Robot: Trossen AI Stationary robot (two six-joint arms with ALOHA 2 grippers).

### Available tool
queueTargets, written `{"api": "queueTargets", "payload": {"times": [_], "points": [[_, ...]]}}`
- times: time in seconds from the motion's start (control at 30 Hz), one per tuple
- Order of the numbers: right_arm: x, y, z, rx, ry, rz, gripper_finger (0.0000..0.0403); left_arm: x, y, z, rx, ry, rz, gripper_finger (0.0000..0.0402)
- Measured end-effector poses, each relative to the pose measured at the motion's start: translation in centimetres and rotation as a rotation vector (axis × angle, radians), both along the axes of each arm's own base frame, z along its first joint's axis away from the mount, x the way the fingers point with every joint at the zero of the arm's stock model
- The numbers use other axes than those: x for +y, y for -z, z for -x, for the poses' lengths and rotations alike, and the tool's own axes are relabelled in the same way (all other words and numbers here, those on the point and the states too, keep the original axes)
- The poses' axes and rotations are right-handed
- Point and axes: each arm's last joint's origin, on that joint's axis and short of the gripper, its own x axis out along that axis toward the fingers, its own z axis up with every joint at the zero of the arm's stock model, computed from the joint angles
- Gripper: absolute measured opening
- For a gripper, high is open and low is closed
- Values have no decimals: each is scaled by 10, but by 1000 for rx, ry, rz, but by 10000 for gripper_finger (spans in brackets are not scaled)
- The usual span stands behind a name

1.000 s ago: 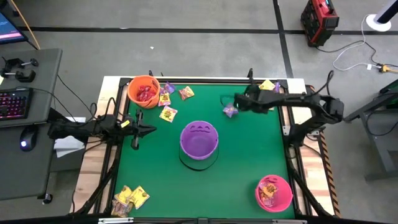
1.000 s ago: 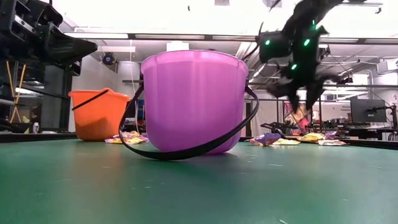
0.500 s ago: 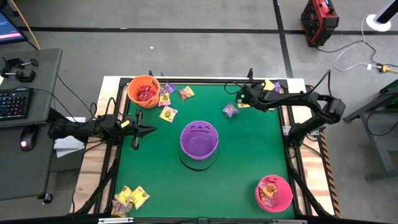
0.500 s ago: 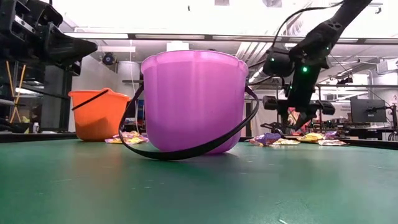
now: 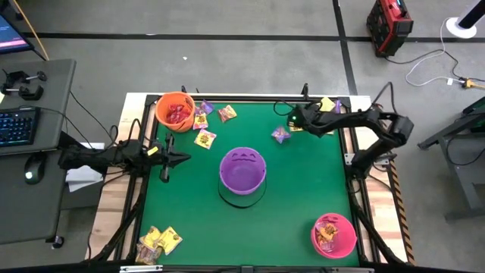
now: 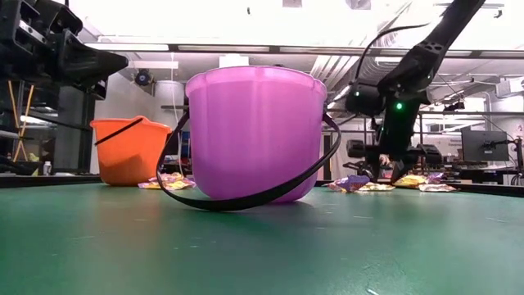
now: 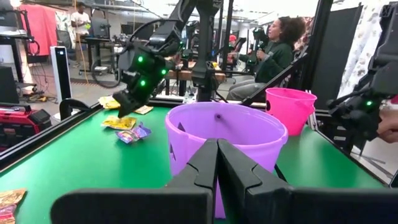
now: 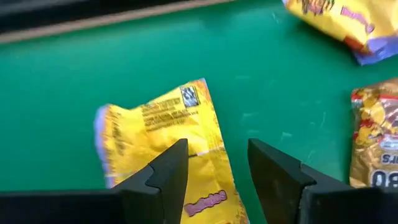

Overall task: Sort candy by brand, put in halloween buckets
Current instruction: Put the yellow candy into the pink bucket

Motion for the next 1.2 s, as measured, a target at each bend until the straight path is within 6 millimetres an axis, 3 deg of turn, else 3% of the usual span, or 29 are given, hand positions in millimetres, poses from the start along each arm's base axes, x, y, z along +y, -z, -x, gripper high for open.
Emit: {"api": "queueTargets", "payload": {"times": [0.4, 0.5, 0.63, 0.83, 1.03, 1.2], "points": [[-5, 15, -2, 69, -33, -21, 149, 0, 0, 0, 0, 0, 0, 0], [-3, 16, -2, 90, -63, -33, 110, 0, 0, 0, 0, 1, 1, 0], [2, 16, -4, 136, -112, -37, 20, 0, 0, 0, 1, 1, 1, 0], [9, 17, -6, 177, -169, -37, 5, 0, 0, 0, 0, 0, 0, 0], [32, 2, -12, 189, -273, -18, 1, 0, 0, 0, 0, 0, 0, 0], [58, -29, -11, 146, -358, 46, 0, 0, 0, 0, 0, 0, 1, 0]]}}
